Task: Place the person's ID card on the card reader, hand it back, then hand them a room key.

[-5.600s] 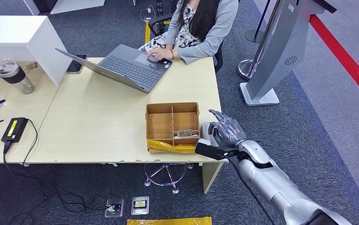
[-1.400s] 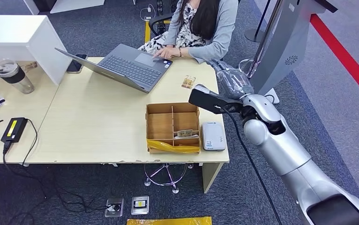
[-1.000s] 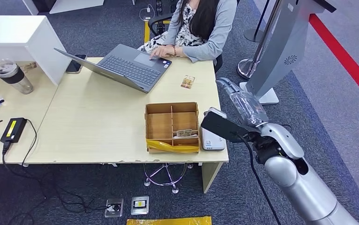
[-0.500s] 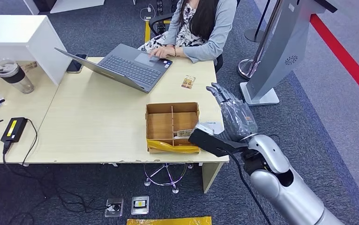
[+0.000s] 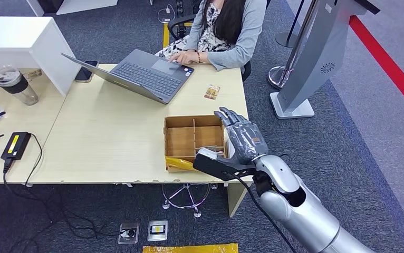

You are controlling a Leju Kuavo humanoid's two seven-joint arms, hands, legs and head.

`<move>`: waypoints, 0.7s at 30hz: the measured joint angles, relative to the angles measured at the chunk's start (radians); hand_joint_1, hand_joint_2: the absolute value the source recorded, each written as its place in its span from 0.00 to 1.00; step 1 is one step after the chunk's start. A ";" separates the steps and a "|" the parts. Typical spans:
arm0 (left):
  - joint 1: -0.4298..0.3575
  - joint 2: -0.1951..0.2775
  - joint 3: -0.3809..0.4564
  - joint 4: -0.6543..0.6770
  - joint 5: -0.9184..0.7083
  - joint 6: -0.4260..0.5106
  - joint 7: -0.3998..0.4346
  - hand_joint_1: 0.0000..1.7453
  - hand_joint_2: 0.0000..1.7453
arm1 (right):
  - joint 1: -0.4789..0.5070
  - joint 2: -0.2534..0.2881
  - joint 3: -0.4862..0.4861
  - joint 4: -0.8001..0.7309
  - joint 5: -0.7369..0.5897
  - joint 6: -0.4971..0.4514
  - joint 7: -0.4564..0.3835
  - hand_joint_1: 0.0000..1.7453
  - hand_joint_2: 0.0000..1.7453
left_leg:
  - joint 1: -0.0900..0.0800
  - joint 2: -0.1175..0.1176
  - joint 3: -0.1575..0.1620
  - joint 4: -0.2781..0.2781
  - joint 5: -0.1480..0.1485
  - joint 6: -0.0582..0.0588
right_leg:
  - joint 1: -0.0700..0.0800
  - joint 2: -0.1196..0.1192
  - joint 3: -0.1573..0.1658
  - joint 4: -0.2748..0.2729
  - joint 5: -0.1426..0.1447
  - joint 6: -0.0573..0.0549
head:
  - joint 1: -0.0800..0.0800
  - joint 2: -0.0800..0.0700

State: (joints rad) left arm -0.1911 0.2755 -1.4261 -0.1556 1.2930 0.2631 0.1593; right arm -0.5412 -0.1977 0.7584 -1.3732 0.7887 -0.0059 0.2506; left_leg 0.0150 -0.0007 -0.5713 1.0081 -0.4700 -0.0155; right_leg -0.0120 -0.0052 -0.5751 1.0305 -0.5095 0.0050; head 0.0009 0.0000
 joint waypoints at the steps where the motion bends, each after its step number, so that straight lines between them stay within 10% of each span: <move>1: 0.000 0.000 0.000 0.000 0.001 0.003 0.001 0.00 0.00 | -0.002 0.008 0.004 0.009 0.000 0.001 -0.002 0.00 1.00 | 0.000 0.000 0.000 0.000 0.000 0.000 | 0.000 0.000 0.000 0.000 0.000 0.000 | 0.000 0.000; 21: 0.000 0.000 0.000 0.000 -0.005 0.009 0.004 0.00 0.00 | -0.017 0.062 0.041 0.154 0.045 -0.009 -0.032 0.00 1.00 | 0.000 0.000 0.000 0.000 0.000 0.000 | 0.000 0.000 0.000 0.000 0.000 0.000 | 0.000 0.000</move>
State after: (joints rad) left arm -0.1910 0.2759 -1.4261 -0.1556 1.2881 0.2725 0.1637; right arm -0.5582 -0.1352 0.7992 -1.2191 0.8341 -0.0152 0.2188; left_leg 0.0150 -0.0006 -0.5712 1.0081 -0.4699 -0.0155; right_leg -0.0121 -0.0051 -0.5753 1.0304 -0.5095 0.0049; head 0.0008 0.0000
